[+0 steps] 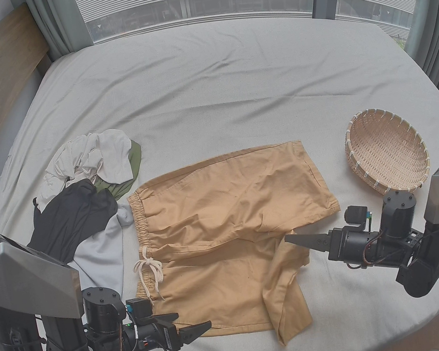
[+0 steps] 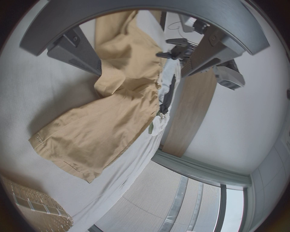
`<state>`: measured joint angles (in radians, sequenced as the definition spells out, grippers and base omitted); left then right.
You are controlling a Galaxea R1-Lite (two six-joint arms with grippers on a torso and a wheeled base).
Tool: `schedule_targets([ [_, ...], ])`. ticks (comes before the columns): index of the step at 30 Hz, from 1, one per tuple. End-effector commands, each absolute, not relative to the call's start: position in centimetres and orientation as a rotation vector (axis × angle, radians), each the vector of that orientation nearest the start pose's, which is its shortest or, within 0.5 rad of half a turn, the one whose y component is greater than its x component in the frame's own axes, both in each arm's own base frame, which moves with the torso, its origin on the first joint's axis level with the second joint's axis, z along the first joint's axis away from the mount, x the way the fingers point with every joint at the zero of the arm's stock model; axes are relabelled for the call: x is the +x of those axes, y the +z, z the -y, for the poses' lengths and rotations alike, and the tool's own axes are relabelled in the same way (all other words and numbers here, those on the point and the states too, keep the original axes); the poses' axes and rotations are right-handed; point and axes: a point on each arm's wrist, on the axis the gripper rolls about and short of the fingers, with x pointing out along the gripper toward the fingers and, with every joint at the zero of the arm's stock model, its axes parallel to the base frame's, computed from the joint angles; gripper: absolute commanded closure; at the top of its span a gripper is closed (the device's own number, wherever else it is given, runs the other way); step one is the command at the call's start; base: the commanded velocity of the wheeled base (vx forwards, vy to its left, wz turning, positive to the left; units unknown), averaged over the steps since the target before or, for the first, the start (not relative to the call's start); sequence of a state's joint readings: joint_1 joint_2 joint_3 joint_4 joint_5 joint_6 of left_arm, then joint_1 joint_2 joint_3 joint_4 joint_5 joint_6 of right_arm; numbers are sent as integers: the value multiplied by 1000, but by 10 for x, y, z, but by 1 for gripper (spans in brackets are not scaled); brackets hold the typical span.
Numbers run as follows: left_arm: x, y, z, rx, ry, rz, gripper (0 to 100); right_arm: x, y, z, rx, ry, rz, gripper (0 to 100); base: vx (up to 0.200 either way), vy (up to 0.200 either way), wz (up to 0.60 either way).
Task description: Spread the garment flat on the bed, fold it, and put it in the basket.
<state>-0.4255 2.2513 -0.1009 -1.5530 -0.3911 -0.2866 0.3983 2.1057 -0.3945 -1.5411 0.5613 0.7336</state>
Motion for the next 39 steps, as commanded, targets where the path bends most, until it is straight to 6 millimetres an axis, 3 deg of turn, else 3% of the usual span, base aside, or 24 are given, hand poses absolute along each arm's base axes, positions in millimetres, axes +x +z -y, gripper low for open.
schedule_targets([
  [1,214,-10,107,-251,-693,-719,0,263,83,-125,702,885,-457,0,0,0,0],
  [3,214,-10,108,-248,-696,-717,0,265,91,-115,721,862,-423,0,0,0,0],
  [10,214,-10,108,-248,-698,-718,0,278,89,-80,715,732,-364,0,0,0,0],
  [15,213,-10,110,-246,-704,-719,0,282,62,-64,647,623,-401,0,0,0,0],
  [17,213,-10,110,-246,-704,-719,0,278,40,-59,589,588,-466,0,0,0,0],
  [21,213,-10,110,-246,-703,-720,0,267,6,-57,501,568,-584,0,0,0,0],
  [24,213,-10,110,-246,-703,-720,0,262,-9,-57,480,558,-642,0,0,0,0],
  [33,213,-10,110,-245,-704,-720,0,255,-23,-61,482,564,-714,0,0,0,0],
  [39,213,-10,110,-244,-703,-718,0,256,-28,-76,464,613,-732,0,0,0,0],
])
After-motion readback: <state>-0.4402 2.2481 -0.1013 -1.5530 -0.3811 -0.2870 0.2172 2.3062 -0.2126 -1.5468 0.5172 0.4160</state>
